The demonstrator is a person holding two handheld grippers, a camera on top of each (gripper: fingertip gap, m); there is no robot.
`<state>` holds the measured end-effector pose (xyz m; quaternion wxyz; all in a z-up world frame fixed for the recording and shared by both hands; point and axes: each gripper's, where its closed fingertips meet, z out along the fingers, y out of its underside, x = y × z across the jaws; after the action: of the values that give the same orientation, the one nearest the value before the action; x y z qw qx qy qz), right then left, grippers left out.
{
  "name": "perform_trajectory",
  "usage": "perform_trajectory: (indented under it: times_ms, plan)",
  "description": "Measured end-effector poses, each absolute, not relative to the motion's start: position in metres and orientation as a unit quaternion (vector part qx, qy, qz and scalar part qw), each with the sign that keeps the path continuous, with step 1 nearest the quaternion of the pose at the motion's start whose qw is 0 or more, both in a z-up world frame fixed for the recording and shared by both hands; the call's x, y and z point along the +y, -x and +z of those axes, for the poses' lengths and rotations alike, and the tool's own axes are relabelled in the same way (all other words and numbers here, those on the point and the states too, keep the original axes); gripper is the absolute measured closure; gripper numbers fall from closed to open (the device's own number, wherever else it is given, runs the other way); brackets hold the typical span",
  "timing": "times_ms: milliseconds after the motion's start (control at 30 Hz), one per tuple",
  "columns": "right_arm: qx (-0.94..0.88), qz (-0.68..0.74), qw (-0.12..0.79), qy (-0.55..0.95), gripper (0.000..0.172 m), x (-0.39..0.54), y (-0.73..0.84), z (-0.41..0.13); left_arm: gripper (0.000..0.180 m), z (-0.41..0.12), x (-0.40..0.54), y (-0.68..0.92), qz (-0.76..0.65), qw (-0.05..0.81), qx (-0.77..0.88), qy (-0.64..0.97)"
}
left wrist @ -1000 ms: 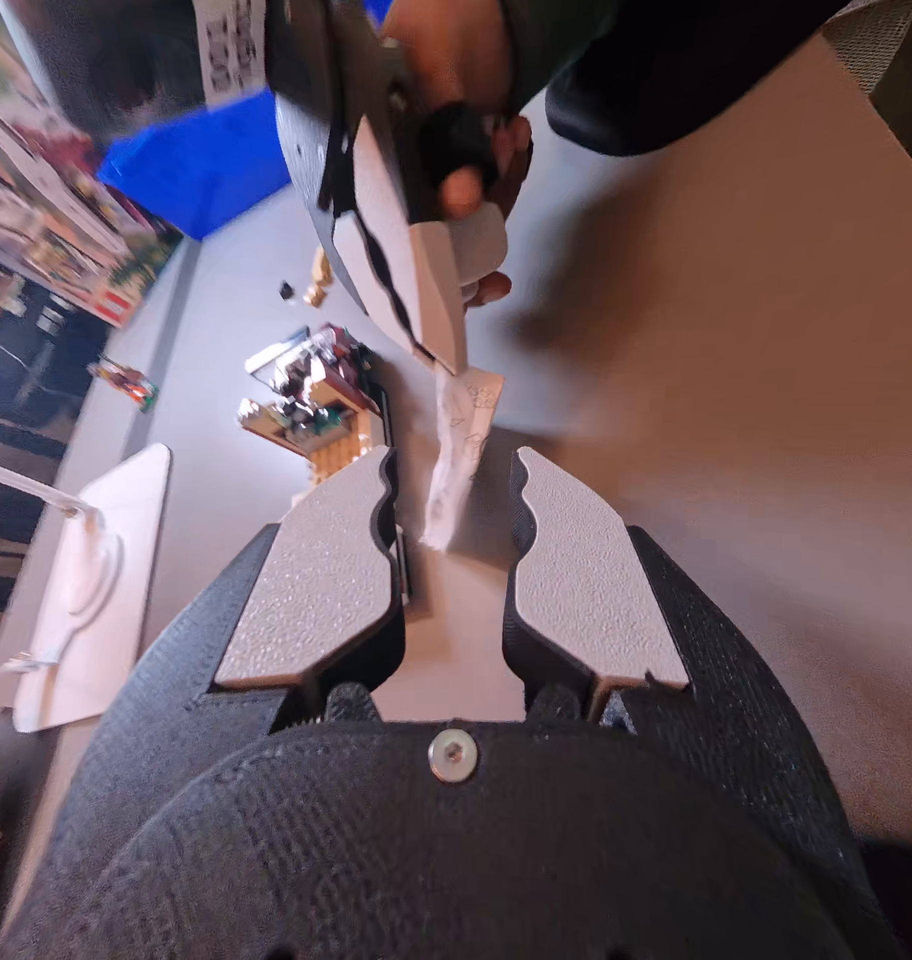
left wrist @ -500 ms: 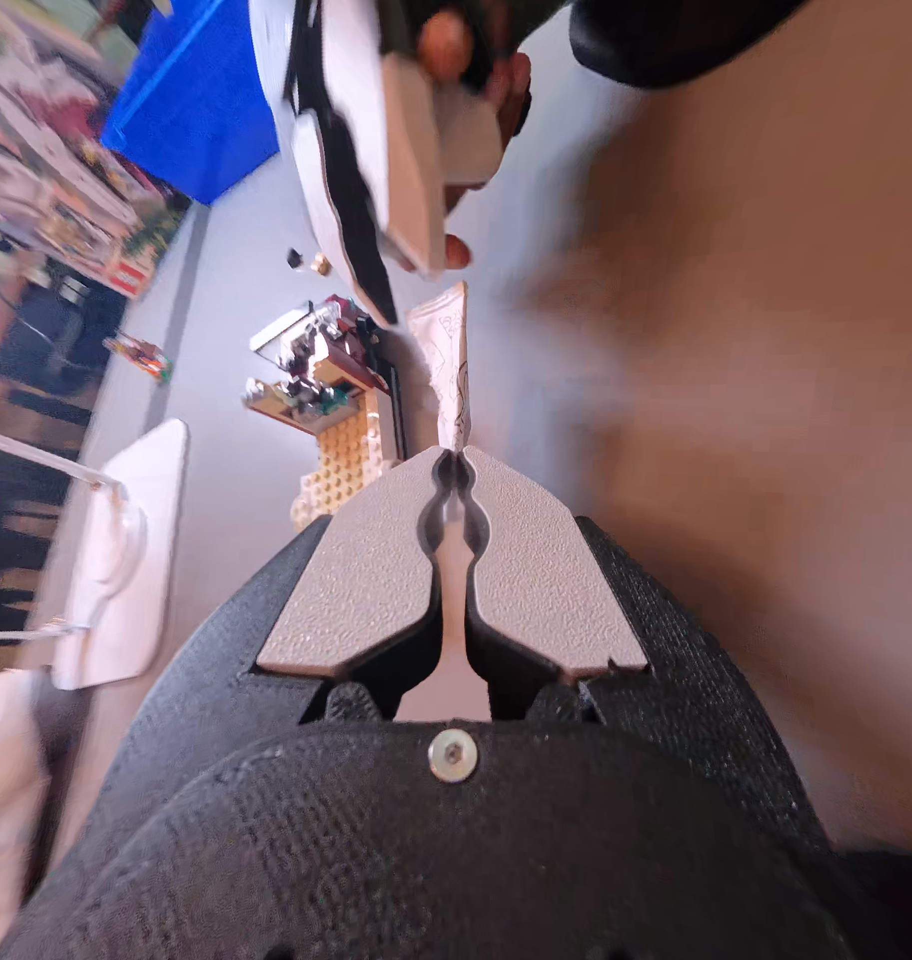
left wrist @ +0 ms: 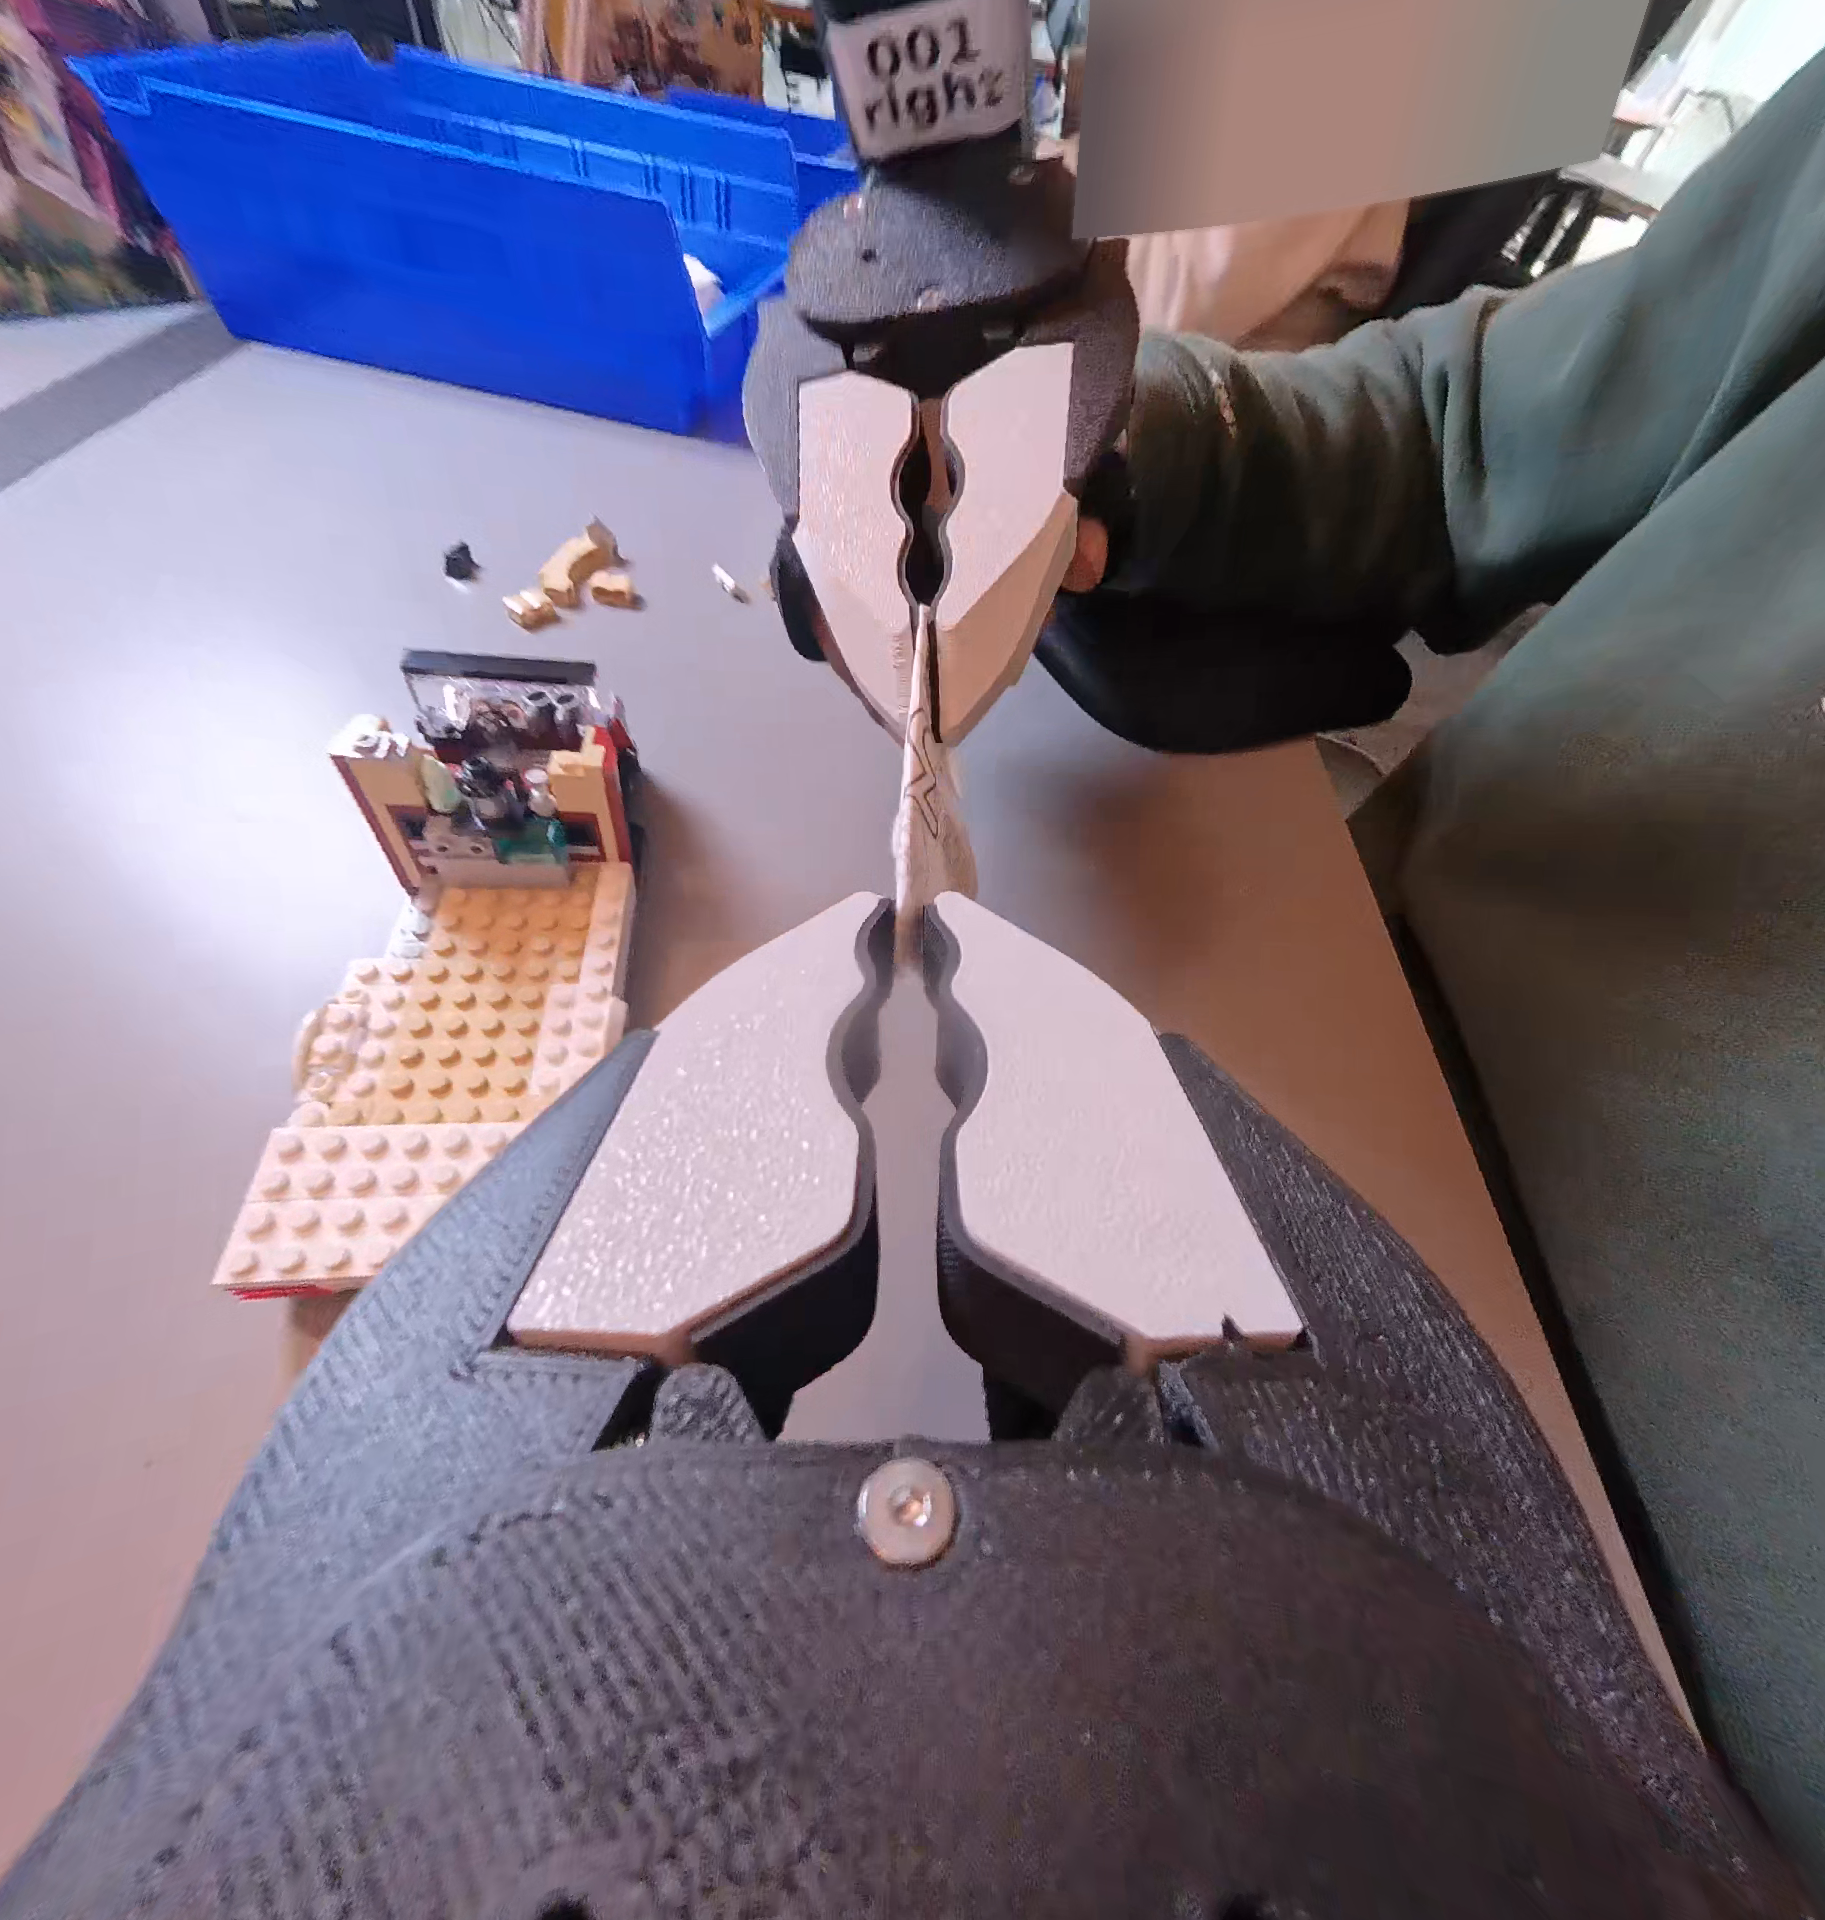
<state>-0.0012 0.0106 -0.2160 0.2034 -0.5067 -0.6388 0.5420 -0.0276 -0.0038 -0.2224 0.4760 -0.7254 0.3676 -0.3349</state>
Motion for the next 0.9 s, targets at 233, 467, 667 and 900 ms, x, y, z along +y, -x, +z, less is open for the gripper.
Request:
perform_trajectory:
  times_ms: [233,467,667,900]
  plan:
    - [-0.601,0.577,0.181,0.523,0.162,0.013,0.004,-0.216,0.179,-0.222,-0.008,0.028,-0.387,0.43,0.329,0.746]
    - [-0.61,0.528,0.14,0.574,0.171,0.016,-0.002,-0.227,0.175,-0.234,-0.001,0.032,-0.374,0.426,0.319,0.759]
    - [-0.573,0.483,0.109,0.653,0.171,0.059,-0.024,-0.247,0.167,-0.219,0.027,0.087,-0.242,0.523,0.286,0.766]
    - [-0.489,0.549,0.196,0.649,0.171,0.135,-0.019,-0.168,0.173,-0.207,0.038,0.112,-0.21,0.564,0.243,0.761]
